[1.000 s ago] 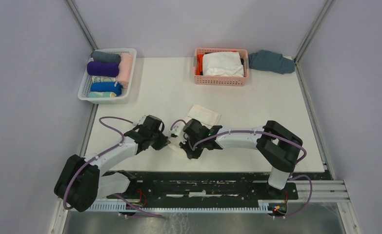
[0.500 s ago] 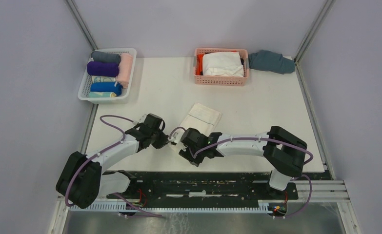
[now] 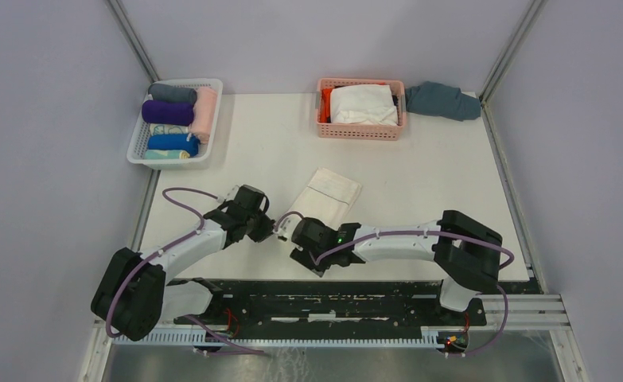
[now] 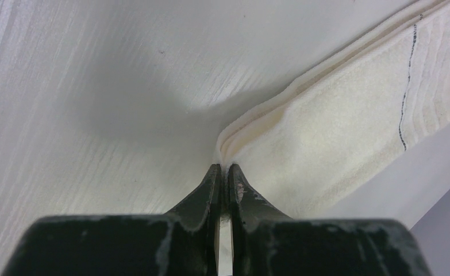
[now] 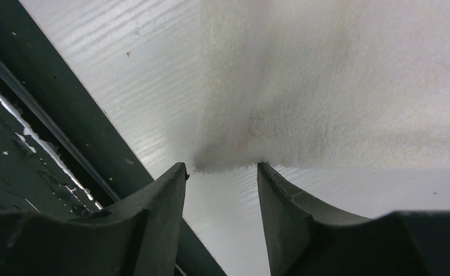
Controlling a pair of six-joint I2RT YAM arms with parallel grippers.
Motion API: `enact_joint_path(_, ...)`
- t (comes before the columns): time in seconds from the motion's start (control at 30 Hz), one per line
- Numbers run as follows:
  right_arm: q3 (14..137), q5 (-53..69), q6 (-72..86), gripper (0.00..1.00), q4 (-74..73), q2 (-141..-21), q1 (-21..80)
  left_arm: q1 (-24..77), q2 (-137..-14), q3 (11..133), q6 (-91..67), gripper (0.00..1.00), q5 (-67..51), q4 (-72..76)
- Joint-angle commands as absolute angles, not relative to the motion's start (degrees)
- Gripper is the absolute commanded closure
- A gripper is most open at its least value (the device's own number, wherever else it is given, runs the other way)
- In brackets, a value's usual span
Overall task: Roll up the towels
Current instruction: Fold the towel at the center of the board.
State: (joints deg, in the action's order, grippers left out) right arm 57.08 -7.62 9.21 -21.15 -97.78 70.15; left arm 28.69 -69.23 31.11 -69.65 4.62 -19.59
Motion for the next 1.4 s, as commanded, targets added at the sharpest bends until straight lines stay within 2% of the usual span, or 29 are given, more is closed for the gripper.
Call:
enact_joint_path(0.0,57.97,-8.44,9.5,0.41,-15.43,-93.23,70.6,28.43,-67.44,31.05,-71.1,0.97,6.58,-18.01)
enact_joint_path(0.4,61.63,-9.57,9.32,0.4,-5.63,-102.0,70.21,28.34,-67.11,30.54,-71.69,0.97,6.5,-17.84)
enact_joint_path(0.57,63.84,-7.82,9.28,0.43,-8.82,-106.82,70.05,28.39,-67.15,30.33,-72.05,0.97,6.65,-17.67)
enact_joint_path(0.67,63.01,-8.85,10.64,0.47,-11.6,-104.77,70.09,28.46,-67.13,30.37,-72.18,0.97,6.61,-17.5)
enact_joint_path(1.0,60.9,-13.26,13.54,0.47,-18.6,-98.83,71.98,28.46,-67.15,30.9,-72.13,0.97,6.7,-18.01)
enact_joint_path(1.37,58.57,-11.51,14.3,0.55,-17.23,-101.8,72.51,28.39,-67.97,30.61,-72.42,0.97,7.18,-18.35)
